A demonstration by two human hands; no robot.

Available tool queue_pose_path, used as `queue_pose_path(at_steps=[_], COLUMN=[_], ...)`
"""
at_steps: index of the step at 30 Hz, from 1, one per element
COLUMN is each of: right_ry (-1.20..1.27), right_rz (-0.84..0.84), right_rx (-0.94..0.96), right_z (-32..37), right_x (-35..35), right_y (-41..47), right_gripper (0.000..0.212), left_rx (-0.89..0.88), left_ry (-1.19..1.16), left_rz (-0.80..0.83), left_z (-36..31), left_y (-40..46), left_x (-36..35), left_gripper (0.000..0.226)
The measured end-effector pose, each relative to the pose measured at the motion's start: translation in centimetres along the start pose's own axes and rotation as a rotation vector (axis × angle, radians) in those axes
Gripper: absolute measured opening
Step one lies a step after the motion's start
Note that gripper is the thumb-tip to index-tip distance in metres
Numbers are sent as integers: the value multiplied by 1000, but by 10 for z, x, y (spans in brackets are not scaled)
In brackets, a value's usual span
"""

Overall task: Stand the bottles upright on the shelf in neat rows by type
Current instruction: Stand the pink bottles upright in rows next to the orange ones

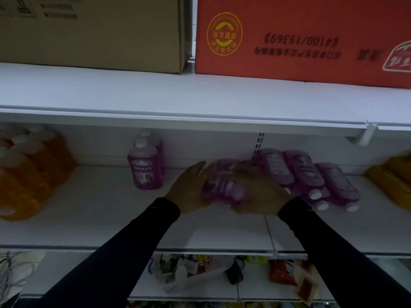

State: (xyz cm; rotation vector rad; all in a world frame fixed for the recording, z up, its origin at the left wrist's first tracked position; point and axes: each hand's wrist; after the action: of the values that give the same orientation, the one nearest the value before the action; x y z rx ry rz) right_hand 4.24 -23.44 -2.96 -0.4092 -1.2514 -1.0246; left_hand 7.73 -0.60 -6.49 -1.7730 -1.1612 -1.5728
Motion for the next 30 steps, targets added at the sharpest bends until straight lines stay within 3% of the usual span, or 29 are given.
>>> queue_pose_path(at_steps=[3, 5, 8, 10, 13, 17, 20, 22, 25, 30], right_ry=[25, 34, 144, 339, 618, 654, 697, 750, 758, 756], right_rz=[266, 310, 126, 28, 40, -130, -161, -126, -120, -195], right_rx=[77, 113, 153, 24, -211, -261, -284, -293, -290, -315], right_z=[9, 13, 18, 20, 38, 54, 47, 44, 43, 52], right_x=[-3, -6, -7, -18, -57, -99, -103, -101, -103, -129], right_y=[9, 17, 33, 40, 47, 62, 72, 74, 78, 70], right_gripper=[82, 78, 87, 95, 87, 65, 57, 61, 74, 109], left_rx=[-18, 27, 158, 307, 469, 511, 401, 356, 405, 457], left_ry=[-91, -182, -286, -397, -463, -434, -281, -115, 83, 114], left_rz=[127, 136, -5, -98, -196, -155, -66, -38, -39, 76], left_z=[8, 15, 26, 32, 34, 40, 65, 88, 116, 131], left_y=[-5, -16, -33, -45, -60, -67, -82, -98, -115, -120], left_x=[-4, -8, -14, -17, -25, -28, -29, -30, -35, -48], left_gripper=[103, 96, 75, 69, 75, 79, 70, 71, 89, 105])
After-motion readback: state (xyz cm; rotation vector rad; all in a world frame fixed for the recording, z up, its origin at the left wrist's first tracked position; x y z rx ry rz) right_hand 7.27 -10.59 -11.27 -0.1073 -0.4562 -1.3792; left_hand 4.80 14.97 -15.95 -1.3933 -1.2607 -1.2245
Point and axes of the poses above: each hand's wrist, its own y-axis towards the middle knuckle, its own x-axis out of the back of the hand, z = x × y, and after that the axes turned 5 degrees about y, right-handed
